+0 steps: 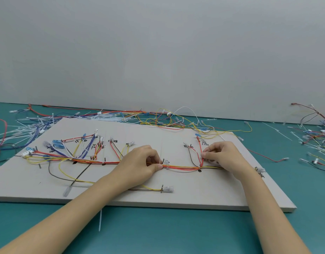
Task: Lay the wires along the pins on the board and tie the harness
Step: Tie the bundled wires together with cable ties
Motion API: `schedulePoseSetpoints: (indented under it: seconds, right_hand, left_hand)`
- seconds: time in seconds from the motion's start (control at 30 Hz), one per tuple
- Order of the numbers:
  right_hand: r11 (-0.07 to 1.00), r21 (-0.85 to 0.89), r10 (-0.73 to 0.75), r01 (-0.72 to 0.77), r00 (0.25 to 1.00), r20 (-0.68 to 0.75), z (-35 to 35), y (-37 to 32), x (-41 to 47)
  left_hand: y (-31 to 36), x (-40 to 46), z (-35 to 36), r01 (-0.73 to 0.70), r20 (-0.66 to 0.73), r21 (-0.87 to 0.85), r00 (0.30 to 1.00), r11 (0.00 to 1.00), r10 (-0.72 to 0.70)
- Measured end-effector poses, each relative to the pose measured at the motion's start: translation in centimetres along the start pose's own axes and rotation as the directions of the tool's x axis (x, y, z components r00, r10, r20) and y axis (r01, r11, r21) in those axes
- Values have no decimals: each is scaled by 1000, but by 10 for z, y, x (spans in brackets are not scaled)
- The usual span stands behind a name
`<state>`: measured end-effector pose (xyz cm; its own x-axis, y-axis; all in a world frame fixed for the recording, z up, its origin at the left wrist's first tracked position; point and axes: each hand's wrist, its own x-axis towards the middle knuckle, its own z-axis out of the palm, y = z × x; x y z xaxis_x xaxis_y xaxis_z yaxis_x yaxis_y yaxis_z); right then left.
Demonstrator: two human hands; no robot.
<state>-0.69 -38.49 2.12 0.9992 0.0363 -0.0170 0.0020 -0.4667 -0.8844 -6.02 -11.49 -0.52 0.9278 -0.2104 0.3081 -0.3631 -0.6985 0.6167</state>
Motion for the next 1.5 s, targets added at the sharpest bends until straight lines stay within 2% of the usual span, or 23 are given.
schedulePoseSetpoints:
  seconds: [0.4, 0.57, 0.77, 0.83, 0.9, 0.97, 1.0, 1.07, 1.13, 1.3, 1.5]
  right_hand:
    - [999, -10, -35, 35, 999, -22, 0, -2, -3]
    - [953, 295, -62, 69, 998, -32, -5, -12, -4]
    - [946, 325, -48, 13, 994, 100, -11, -17, -8]
    - [971, 238, 1, -11, 999, 42, -15, -18, -10]
    - [996, -66, 67, -67, 998, -2, -21, -17, -13]
    - [925, -359, 153, -124, 987, 52, -27, -15, -18]
    - [900, -413, 196, -137, 975, 105, -31, -15, -20]
    - [884, -440, 266, -156, 943, 200, -34, -18, -26]
    - [832, -536, 293, -143, 934, 207, -31, -23, -29]
    - [749, -603, 317, -273, 948, -34, -21, -17, -18]
    - [640, -682, 205, -354, 934, -293, -19, -16, -16]
  left_hand:
    - [-1, 0, 0, -6, -2, 8, 1000, 1000, 6]
    - [0, -1, 0, -5, -4, 6, 1000, 1000, 5]
    - [1, -1, 0, -3, -3, 4, 1000, 1000, 3]
    - [1, -1, 0, -2, 1, 6, 1000, 1000, 2]
    - [2, -1, -1, -2, 3, 7, 1000, 1000, 2]
    - [2, -1, -1, -1, 2, 13, 1000, 1000, 1]
    - [1, -1, -1, -1, 3, 15, 1000, 1000, 1]
    - [2, -1, 0, -1, 6, 11, 1000, 1000, 1]
    - [3, -2, -1, -1, 3, 15, 1000, 1000, 1]
    - [2, -3, 0, -5, -4, 18, 1000, 1000, 5]
    - [2, -2, -1, -1, -5, 18, 1000, 1000, 1]
